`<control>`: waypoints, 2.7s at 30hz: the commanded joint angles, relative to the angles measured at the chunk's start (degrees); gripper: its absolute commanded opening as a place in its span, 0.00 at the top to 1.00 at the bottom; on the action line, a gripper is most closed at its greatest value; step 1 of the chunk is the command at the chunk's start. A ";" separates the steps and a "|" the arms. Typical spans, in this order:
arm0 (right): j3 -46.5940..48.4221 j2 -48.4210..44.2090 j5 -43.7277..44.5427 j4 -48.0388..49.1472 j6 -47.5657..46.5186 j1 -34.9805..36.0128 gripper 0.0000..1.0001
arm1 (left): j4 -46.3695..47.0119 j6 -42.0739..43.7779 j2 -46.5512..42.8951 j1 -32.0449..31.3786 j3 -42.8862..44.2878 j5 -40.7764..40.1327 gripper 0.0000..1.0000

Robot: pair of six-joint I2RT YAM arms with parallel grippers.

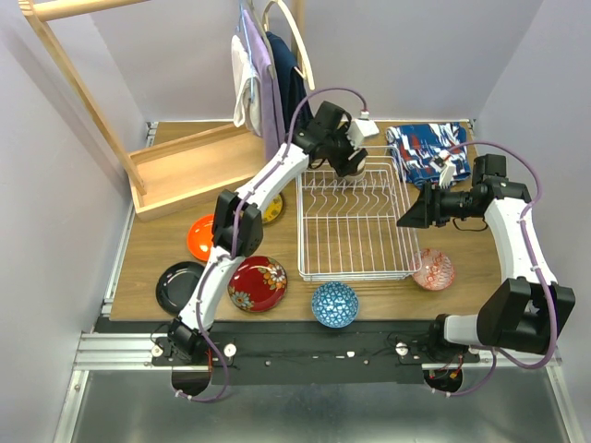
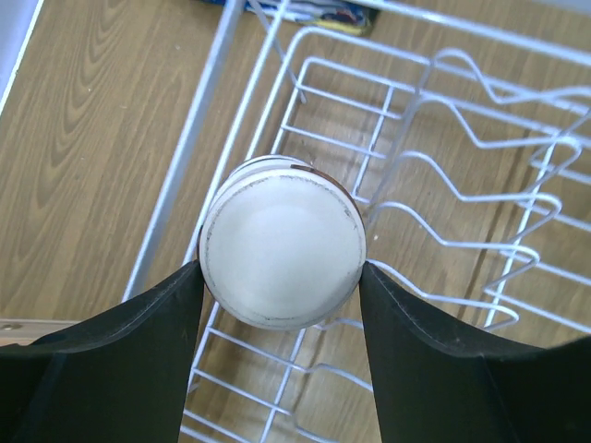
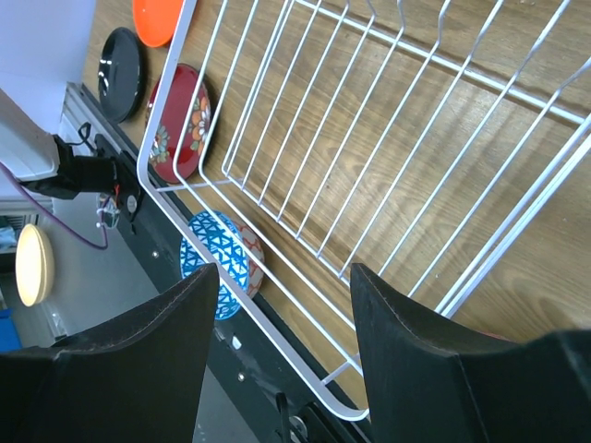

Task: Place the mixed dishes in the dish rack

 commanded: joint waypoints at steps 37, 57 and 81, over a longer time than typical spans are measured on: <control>-1.82 -0.51 2.33 2.95 1.47 0.11 0.34 | 4.25 -13.58 1.31 1.08 1.64 7.82 0.47; -2.26 -0.86 2.07 3.48 1.74 0.11 0.34 | -9.02 -6.99 0.61 1.16 3.04 1.32 0.53; -3.31 -1.82 1.63 5.15 2.35 0.11 0.34 | -4.71 -5.58 -5.28 0.38 2.43 0.35 0.56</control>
